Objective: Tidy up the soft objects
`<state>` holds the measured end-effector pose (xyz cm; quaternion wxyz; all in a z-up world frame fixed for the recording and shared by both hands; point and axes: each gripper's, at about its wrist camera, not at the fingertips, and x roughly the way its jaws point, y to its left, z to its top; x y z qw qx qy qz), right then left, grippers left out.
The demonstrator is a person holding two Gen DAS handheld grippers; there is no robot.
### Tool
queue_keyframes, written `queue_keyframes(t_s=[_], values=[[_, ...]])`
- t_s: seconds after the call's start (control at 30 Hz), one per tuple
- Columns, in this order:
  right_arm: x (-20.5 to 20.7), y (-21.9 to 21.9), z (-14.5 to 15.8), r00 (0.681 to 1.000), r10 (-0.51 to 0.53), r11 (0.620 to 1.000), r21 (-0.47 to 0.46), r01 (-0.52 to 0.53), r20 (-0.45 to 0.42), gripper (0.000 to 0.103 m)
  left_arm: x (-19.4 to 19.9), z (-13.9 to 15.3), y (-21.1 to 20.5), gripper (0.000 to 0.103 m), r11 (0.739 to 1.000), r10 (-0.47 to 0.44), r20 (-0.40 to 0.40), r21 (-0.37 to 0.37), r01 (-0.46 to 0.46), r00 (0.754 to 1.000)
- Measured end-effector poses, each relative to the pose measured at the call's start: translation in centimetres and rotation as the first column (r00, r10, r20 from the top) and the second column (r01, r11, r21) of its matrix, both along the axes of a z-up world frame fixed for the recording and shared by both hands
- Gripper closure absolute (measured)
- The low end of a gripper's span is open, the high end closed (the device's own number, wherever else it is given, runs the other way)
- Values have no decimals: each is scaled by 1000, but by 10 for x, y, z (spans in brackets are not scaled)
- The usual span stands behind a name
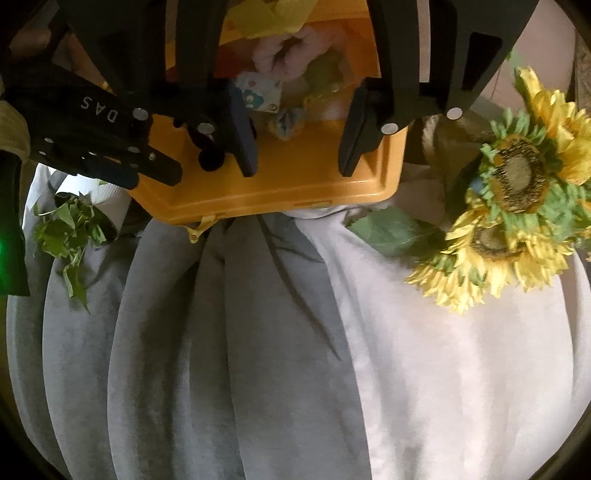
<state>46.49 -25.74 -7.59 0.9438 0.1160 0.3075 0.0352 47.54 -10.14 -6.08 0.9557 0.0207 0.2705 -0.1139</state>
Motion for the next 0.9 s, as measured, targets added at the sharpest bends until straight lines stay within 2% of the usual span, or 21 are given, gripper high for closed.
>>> queue_keyframes(t_s=[0.17, 0.23, 0.43, 0.6, 0.77, 0.9], values=[[-14, -1, 3, 1000, -18, 1000, -18, 18, -2, 43, -17, 8, 7, 50, 999, 34, 5, -4, -34, 999], [-24, -1, 9, 1000, -28, 999, -26, 28, 8, 37, -27, 13, 10, 48, 999, 51, 15, 0, -51, 999], [-60, 1, 26, 997, -58, 997, -53, 61, 49, 28, -65, 32, 21, 37, 995, 96, 70, 15, -97, 993], [-99, 8, 43, 994, -63, 995, -68, 69, 88, 27, -103, 48, 31, 23, 992, 119, 122, 19, -122, 985], [-137, 16, 57, 989, -84, 993, -71, 93, 123, 21, -140, 61, 46, 8, 989, 144, 161, 9, -147, 976], [-174, 23, 66, 981, -118, 988, -81, 132, 154, 18, -171, 68, 55, 0, 990, 137, 183, 6, -140, 974]])
